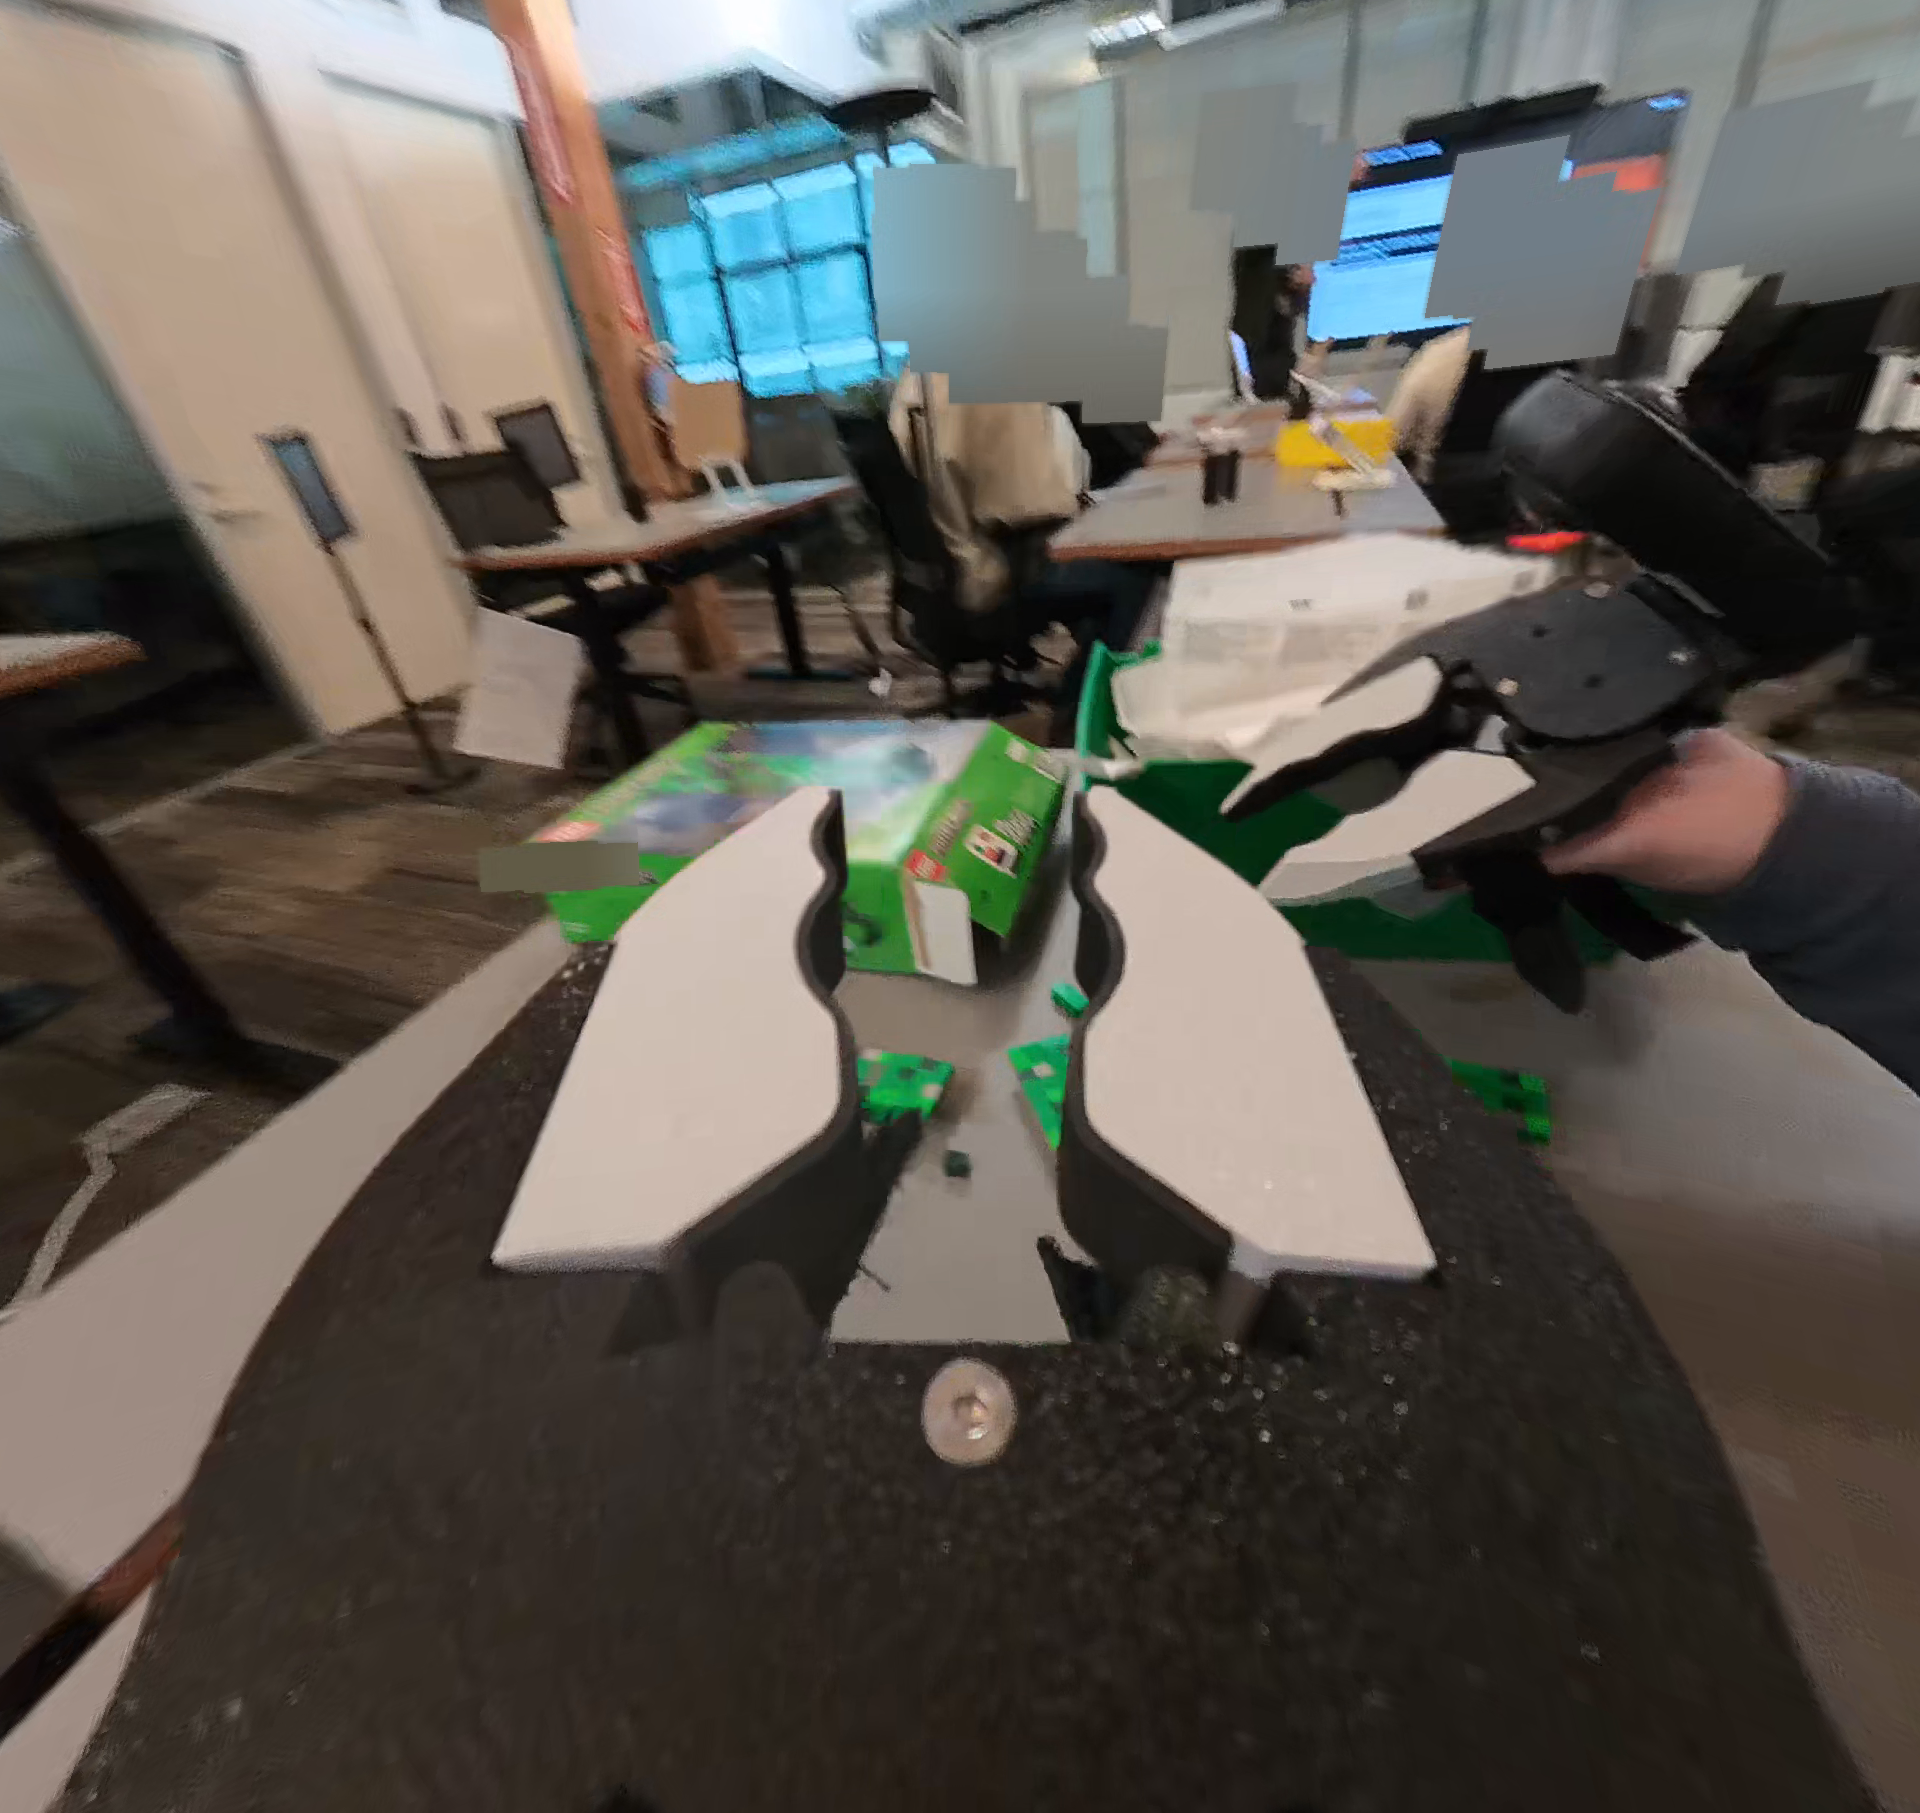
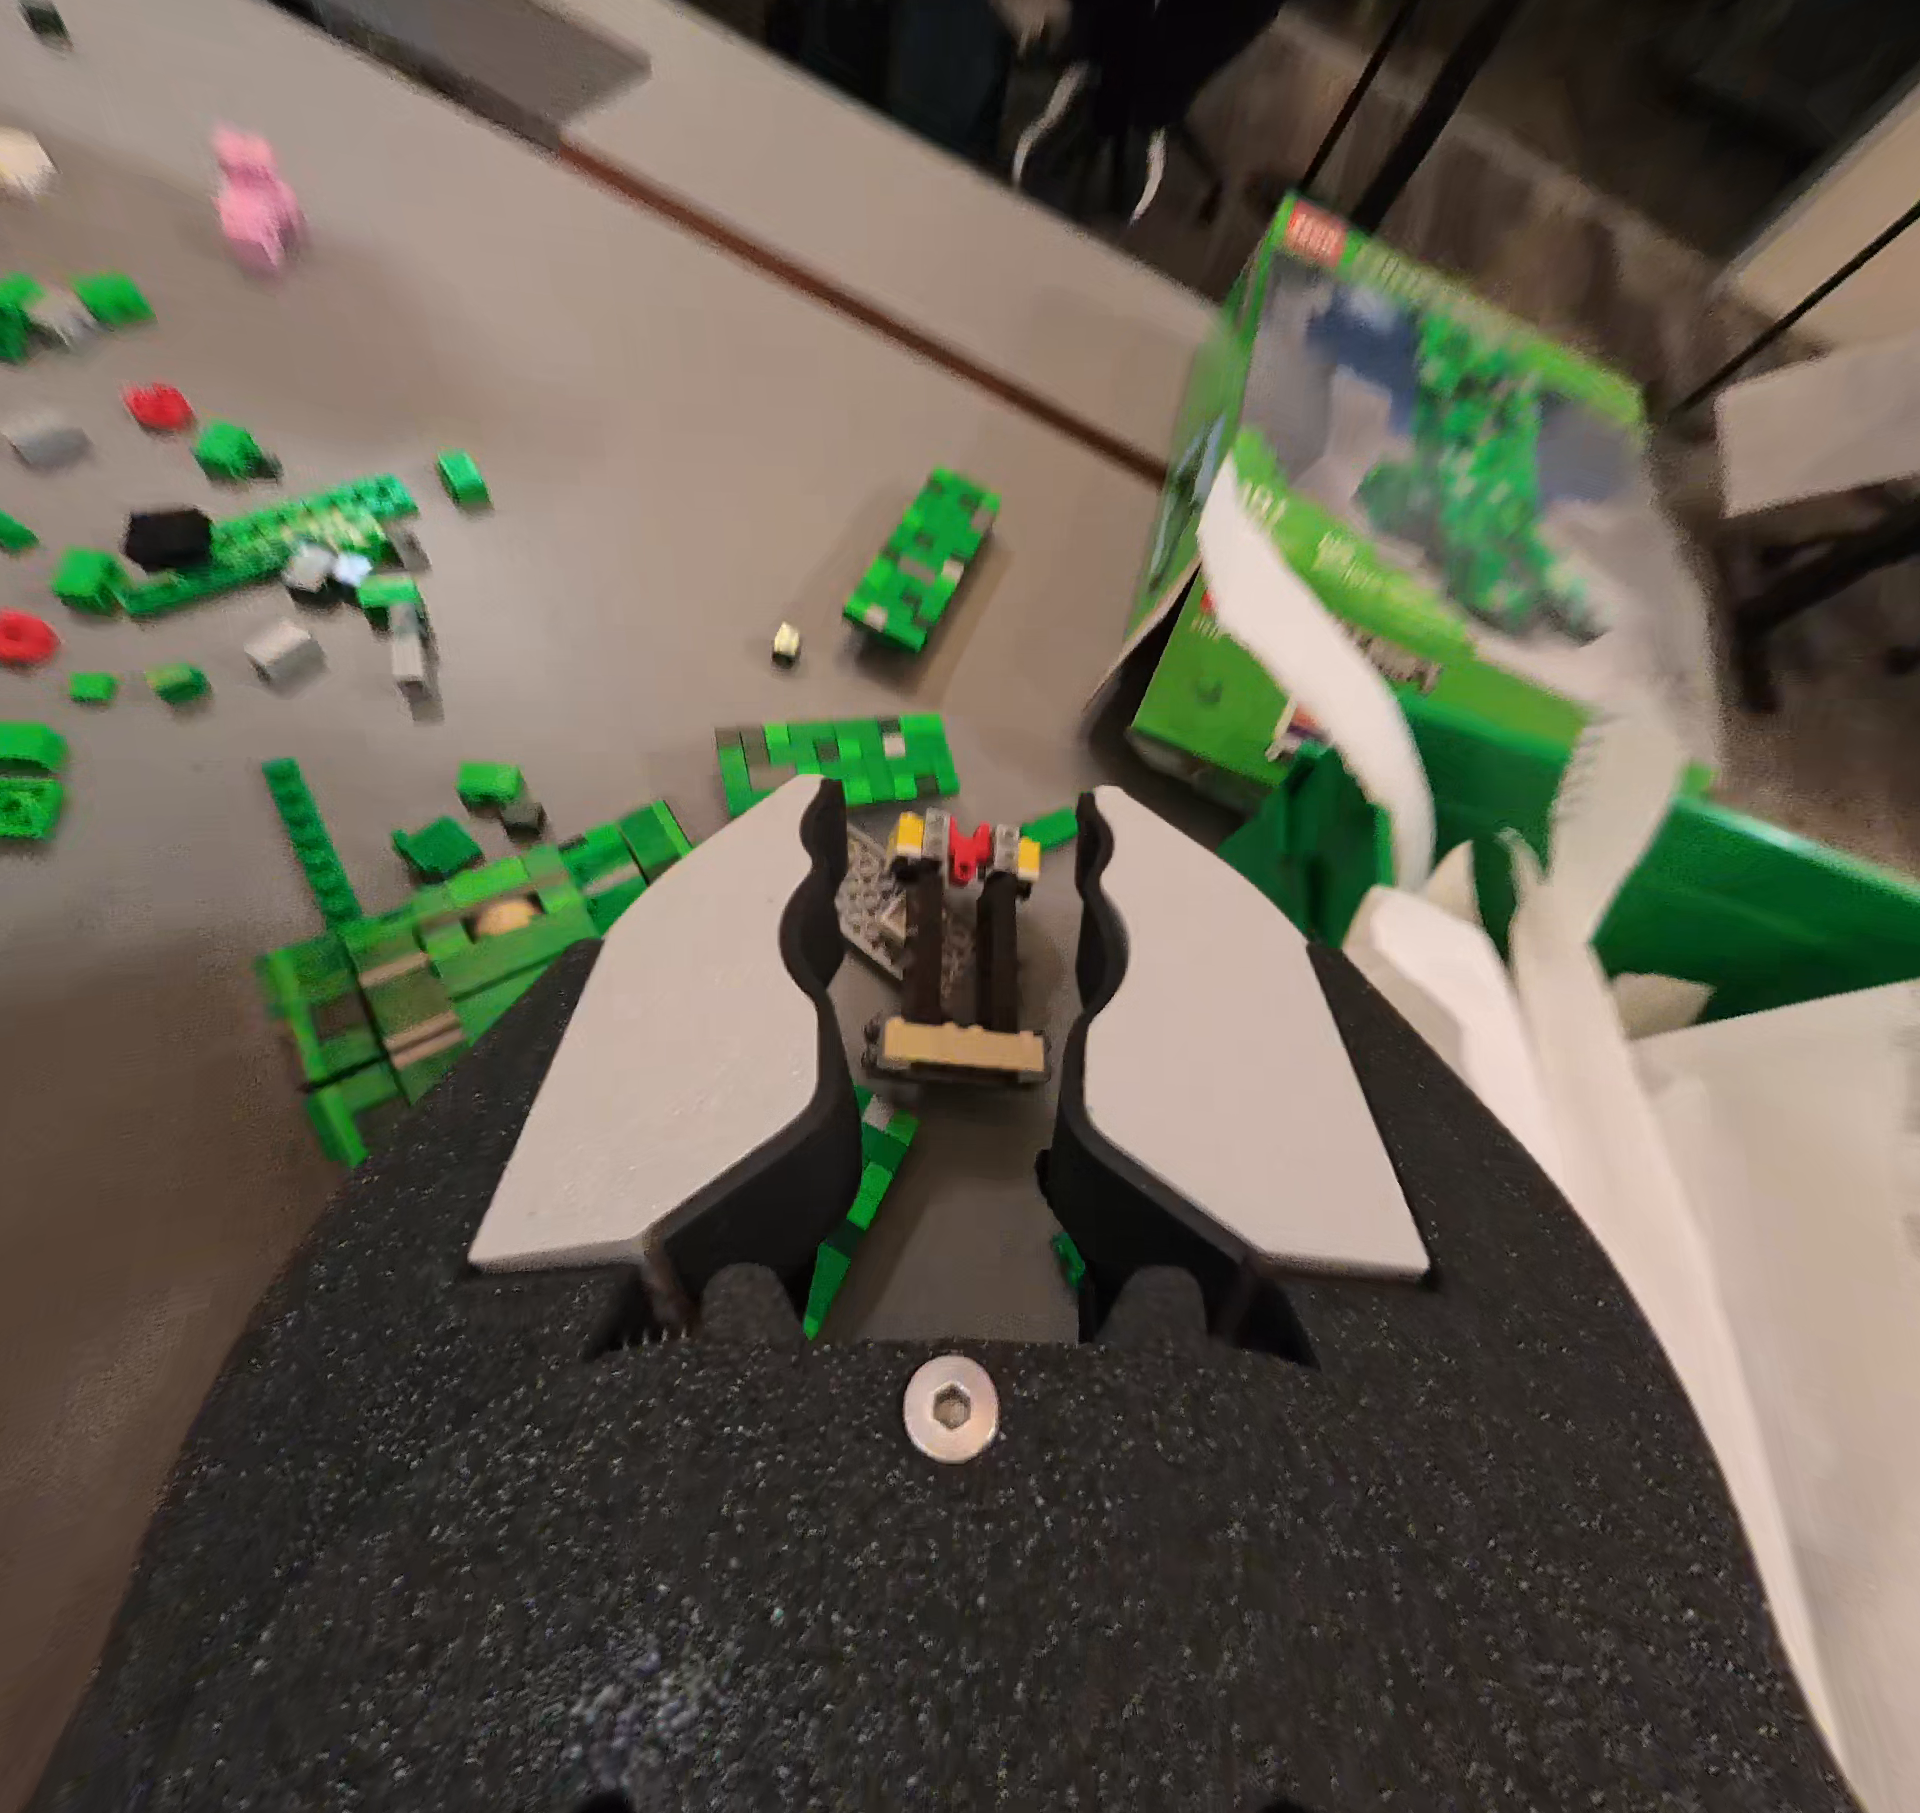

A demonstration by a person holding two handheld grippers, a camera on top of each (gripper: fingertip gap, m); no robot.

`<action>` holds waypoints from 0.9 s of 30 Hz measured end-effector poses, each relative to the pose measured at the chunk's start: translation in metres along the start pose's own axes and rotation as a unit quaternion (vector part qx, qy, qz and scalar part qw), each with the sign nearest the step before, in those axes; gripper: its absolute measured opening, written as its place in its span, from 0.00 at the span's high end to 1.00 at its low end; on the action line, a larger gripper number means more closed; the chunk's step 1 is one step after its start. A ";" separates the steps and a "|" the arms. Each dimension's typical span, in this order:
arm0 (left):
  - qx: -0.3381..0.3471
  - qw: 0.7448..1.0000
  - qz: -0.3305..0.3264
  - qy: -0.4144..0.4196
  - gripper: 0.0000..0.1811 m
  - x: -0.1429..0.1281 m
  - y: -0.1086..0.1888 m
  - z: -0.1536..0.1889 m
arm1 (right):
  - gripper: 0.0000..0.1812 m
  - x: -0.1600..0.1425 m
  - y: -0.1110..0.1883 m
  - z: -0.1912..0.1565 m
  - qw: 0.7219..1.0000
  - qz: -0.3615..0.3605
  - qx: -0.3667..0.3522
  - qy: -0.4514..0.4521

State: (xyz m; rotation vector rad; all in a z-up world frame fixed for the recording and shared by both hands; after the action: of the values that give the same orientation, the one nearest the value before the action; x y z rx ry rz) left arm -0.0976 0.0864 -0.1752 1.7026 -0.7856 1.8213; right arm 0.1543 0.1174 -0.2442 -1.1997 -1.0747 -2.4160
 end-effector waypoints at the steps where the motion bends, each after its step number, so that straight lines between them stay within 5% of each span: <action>1: 0.017 1.000 0.012 -0.011 0.78 0.011 0.016 0.001 | 0.77 0.008 0.009 -0.001 1.000 0.021 -0.012 0.005; 8: 0.173 0.978 -0.053 -0.103 0.75 0.033 0.148 0.002 | 0.76 0.064 0.032 -0.055 0.987 0.156 0.024 -0.001; 19: 0.391 0.901 -0.178 -0.054 0.69 -0.024 0.385 -0.005 | 0.78 0.134 -0.036 -0.219 0.956 0.211 0.197 0.054; 23: 0.381 0.870 -0.312 -0.015 0.62 -0.064 0.430 -0.004 | 0.78 0.158 -0.054 -0.265 0.936 0.241 0.251 0.045; 27: 0.306 0.863 -0.400 0.040 0.57 -0.108 0.432 -0.001 | 0.78 0.177 -0.064 -0.307 0.917 0.238 0.315 0.056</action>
State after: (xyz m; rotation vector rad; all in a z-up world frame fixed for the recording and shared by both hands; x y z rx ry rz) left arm -0.3996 -0.2119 -0.3096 1.8749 0.5731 1.5559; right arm -0.1715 -0.0351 -0.2626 -0.9373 -1.2155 -1.5703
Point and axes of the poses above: each gripper's, where its closed fingertips meet, y back along the fingers, x out of its top, z = x × y across the jaws, the point moved 7 cm from there along y, back along the fingers, and after that the axes turned 9 degrees about y, right-handed, at the moved point
